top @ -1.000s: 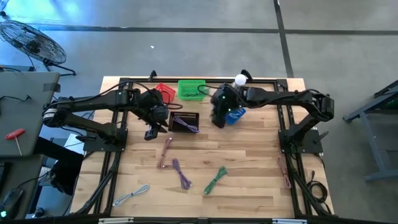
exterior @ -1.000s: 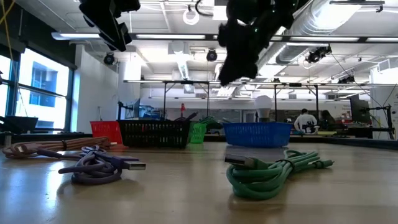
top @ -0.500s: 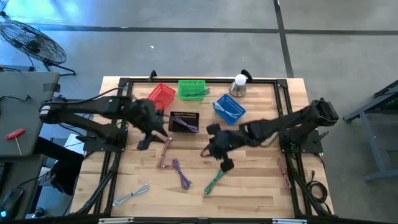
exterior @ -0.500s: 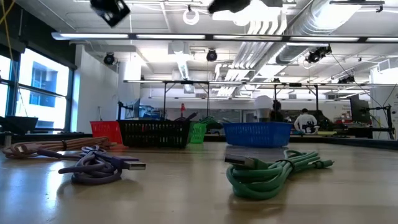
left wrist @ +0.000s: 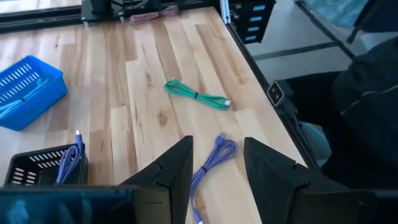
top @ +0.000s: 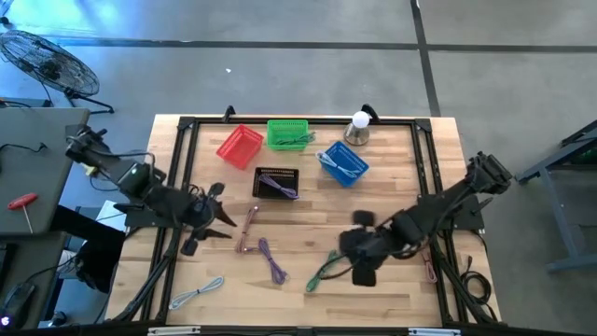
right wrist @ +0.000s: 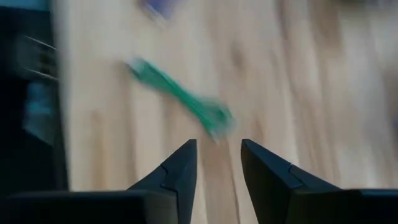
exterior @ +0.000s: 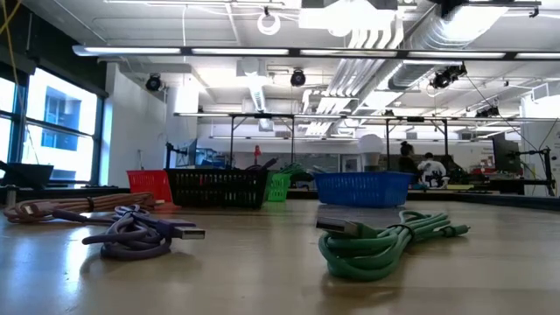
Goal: Pick & Place USB Port
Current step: Put the pink usb cable into the red bin
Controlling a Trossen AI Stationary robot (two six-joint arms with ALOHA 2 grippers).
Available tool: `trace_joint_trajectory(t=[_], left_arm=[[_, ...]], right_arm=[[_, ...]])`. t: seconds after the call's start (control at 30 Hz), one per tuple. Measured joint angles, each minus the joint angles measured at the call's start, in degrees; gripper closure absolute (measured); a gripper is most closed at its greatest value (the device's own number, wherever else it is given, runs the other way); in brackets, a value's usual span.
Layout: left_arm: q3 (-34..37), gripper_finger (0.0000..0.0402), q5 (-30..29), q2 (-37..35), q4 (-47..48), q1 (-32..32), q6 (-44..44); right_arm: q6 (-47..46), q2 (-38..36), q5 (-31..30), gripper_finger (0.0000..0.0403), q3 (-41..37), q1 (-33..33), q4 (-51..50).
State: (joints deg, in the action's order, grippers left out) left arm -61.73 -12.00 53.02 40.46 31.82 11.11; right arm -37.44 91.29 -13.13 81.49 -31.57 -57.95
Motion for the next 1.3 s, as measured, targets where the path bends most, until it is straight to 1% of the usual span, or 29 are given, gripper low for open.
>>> trace_joint_trajectory(t=[0.13, 0.23, 0.3, 0.33, 0.47, 0.57, 0.63, 0.77, 0.9, 1.0, 1.13, 1.3], left_arm=[[0.0, 0.0263, -4.22, 1.83, -0.08, 3.51, 0.91], [0.0, 0.0263, -6.32, 3.28, -0.09, 4.75, 1.87], [0.0, 0.0263, -6.37, 4.38, -0.06, 5.22, 2.87], [0.0, 0.0263, -6.4, 4.97, -0.05, 5.45, 3.32], [0.0, 0.0263, -6.03, 7.05, 0.01, 5.85, 4.22], [0.0, 0.0263, -5.32, 8.19, 0.04, 5.85, 4.22], [0.0, 0.0263, -5.34, 8.74, 0.02, 5.82, 4.22], [0.0, 0.0263, -5.35, 9.13, 0.07, 5.72, 4.22], [0.0, 0.0263, -5.33, 9.13, -0.01, 5.72, 4.6], [0.0, 0.0263, -5.26, 9.13, -0.02, 5.72, 5.58], [0.0, 0.0263, -5.24, 9.13, -0.08, 5.72, 5.95], [0.0, 0.0263, -5.21, 9.13, -0.69, 5.72, 5.97]], right_arm=[[-19.43, 0.0, 0.15, 0.0298, 0.25, -1.71, -17.69], [-33.73, 0.02, 2.31, 0.0303, 0.25, -1.89, -28.66], [-41.53, 0.0, 6.02, 0.0303, 0.12, -1.86, -32.1], [-43.13, -0.04, 7.93, 0.0303, -0.38, -1.82, -31.87], [-44.96, -0.2, 13.52, 0.0294, -3.53, -1.84, -30.96], [-47.66, -0.09, 21.27, 0.028, -8.15, -1.89, -31.31], [-47.88, -0.09, 26.0, 0.0266, -11.67, -2.18, -31.65], [-48.21, -0.09, 30.93, 0.0228, -18.7, -2.39, -31.3], [-47.05, -0.09, 33.44, 0.0187, -24.87, -2.33, -29.06], [-45.66, -0.32, 33.67, 0.0164, -29.17, -2.34, -22.66], [-45.49, -0.9, 33.35, 0.015, -33.9, -2.19, -15.72], [-46.15, -0.92, 33.29, 0.0148, -37.89, -2.19, -13.08]])
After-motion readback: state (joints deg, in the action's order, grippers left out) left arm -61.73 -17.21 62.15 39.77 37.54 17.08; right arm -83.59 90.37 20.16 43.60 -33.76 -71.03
